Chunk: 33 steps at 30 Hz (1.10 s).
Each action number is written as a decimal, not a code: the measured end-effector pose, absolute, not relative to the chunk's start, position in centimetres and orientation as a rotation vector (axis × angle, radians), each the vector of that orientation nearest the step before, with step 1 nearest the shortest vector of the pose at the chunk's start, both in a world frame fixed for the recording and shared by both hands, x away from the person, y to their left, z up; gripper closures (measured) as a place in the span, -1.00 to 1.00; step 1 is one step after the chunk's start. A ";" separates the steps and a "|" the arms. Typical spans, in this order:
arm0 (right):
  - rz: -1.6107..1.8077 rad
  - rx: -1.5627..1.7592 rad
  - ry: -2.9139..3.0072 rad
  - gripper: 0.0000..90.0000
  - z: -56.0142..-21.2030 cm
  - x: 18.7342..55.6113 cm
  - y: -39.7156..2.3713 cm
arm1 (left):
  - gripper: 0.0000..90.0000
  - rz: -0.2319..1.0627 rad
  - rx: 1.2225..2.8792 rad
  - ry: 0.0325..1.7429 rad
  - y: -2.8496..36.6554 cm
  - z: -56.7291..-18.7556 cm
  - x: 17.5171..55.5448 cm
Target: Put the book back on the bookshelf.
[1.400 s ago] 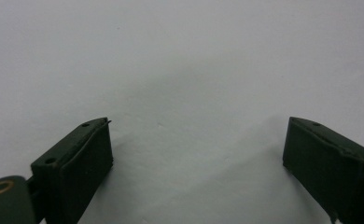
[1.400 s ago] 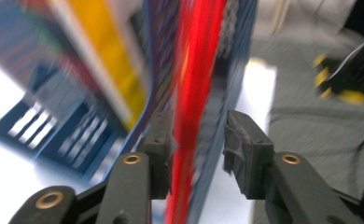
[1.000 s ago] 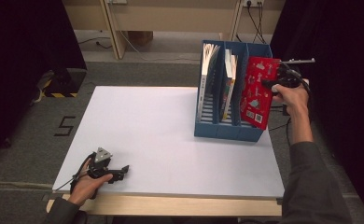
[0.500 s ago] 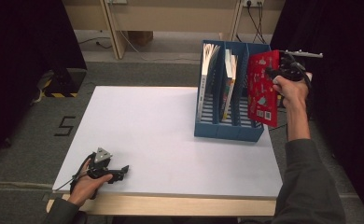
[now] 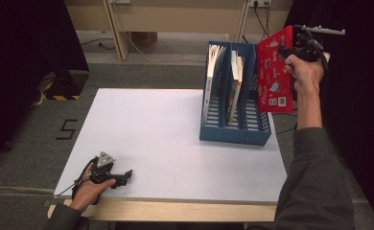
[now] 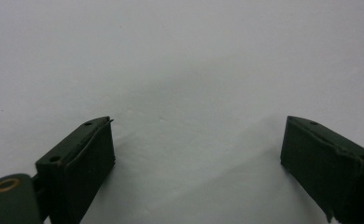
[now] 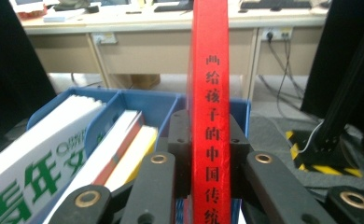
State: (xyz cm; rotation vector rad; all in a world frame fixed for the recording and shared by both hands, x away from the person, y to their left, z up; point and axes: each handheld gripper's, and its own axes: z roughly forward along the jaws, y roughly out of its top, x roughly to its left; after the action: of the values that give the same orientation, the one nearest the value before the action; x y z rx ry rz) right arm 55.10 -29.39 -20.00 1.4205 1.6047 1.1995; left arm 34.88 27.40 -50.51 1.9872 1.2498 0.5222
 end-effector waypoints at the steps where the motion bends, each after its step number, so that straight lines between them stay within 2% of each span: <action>1: 1.198 1.422 1.602 0.76 -19.9 55.2 -29.2 | -0.80 0.523 1.988 1.248 27.4 -50.5 34.9; 7: 1.218 1.429 1.575 0.76 -19.3 55.7 -29.2 | -0.80 0.522 1.990 1.247 27.5 -50.5 34.8; 13: 1.168 1.439 1.619 0.75 -21.1 55.8 -28.5 | -0.80 0.520 1.987 1.250 27.5 -50.5 34.8; 19: 1.102 1.478 1.718 0.75 -24.4 55.2 -28.6 | -0.80 0.522 1.989 1.251 27.4 -50.5 34.8; 27: 1.035 1.546 1.822 0.68 -30.6 56.3 -28.3 | -0.81 0.521 1.990 1.250 27.4 -50.5 34.8; 33: 1.097 1.562 1.825 0.61 -30.7 55.9 -28.7 | -0.81 0.522 1.989 1.251 27.4 -50.5 34.8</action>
State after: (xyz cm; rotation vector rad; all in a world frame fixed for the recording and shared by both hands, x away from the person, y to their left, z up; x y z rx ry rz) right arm 55.94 -28.69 -30.72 1.5621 1.8247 1.0966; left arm 34.77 27.41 -50.51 1.9890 1.2506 0.5217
